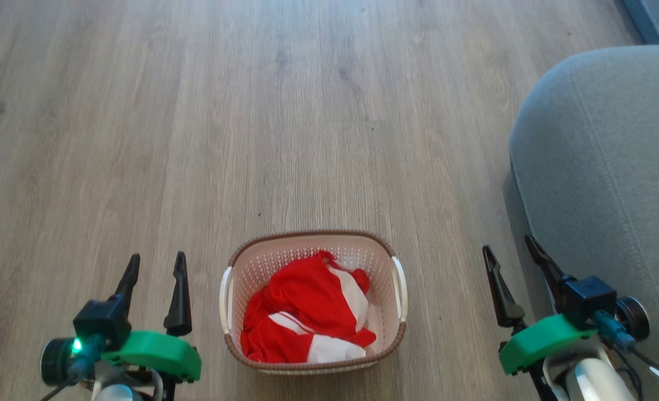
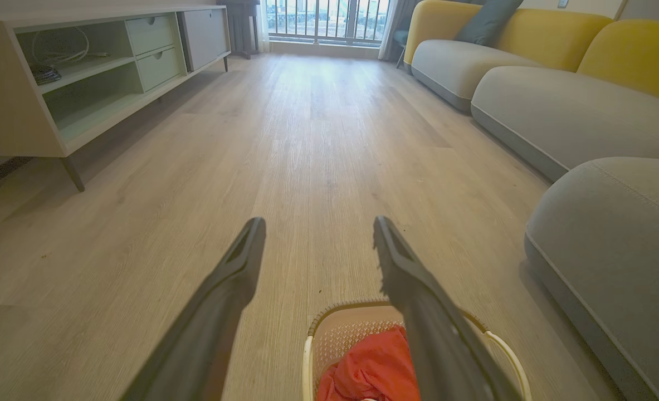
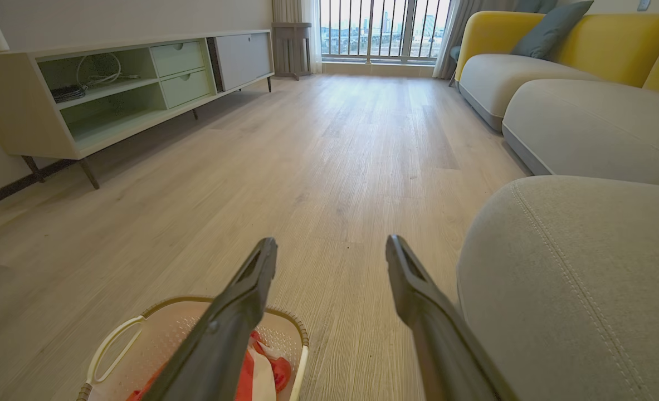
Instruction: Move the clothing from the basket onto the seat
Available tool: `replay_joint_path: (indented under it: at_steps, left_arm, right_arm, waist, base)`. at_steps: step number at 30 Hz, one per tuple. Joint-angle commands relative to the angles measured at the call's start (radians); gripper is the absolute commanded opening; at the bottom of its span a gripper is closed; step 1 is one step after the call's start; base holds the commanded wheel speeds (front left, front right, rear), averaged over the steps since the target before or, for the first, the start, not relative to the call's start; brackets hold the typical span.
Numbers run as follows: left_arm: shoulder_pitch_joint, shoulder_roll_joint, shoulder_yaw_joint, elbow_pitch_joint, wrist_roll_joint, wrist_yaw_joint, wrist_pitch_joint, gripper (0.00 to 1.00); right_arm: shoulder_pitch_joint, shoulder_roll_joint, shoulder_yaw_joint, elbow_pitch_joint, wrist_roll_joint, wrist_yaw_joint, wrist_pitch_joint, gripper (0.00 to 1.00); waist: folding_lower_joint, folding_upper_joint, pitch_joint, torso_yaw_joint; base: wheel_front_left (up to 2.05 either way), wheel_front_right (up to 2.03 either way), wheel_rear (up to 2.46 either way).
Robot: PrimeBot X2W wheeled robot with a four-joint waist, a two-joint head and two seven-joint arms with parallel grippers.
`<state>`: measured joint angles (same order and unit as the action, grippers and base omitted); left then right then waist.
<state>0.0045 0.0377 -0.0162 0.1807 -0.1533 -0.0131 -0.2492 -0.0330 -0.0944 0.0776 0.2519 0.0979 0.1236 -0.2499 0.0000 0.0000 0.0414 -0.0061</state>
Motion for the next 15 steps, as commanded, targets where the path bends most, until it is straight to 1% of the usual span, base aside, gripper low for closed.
replay_joint_path:
  at_steps: [1, 6, 11, 15]
  left_arm:
    - [-0.037, 0.013, 0.030, -0.031, -0.002, 0.004, -0.013, 1.00]
    - [-0.075, 0.013, 0.016, -0.041, -0.010, 0.002, -0.013, 1.00]
    - [-0.150, 0.013, -0.019, -0.035, -0.014, -0.009, -0.013, 1.00]
    - [-0.238, 0.013, -0.074, -0.001, -0.011, -0.022, -0.013, 1.00]
  right_arm:
    - [-0.047, 0.002, 0.020, -0.035, 0.007, 0.007, -0.012, 1.00]
    - [-0.081, 0.001, 0.011, -0.050, 0.008, 0.007, -0.012, 1.00]
    - [-0.160, -0.003, -0.017, -0.084, 0.006, 0.007, -0.012, 1.00]
    - [-0.230, -0.002, -0.035, -0.117, 0.006, 0.007, -0.012, 1.00]
  waist:
    - [0.0000, 0.0000, 0.016, 0.000]
    - [0.0000, 0.0000, 0.087, -0.004]
    - [0.0000, 0.0000, 0.216, -0.016]
    - [0.0000, 0.0000, 0.334, -0.024]
  base:
    - [0.00, 0.00, 0.00]
    - [0.00, 0.00, 0.00]
    - [0.00, 0.00, 0.00]
    - [0.00, 0.00, 0.00]
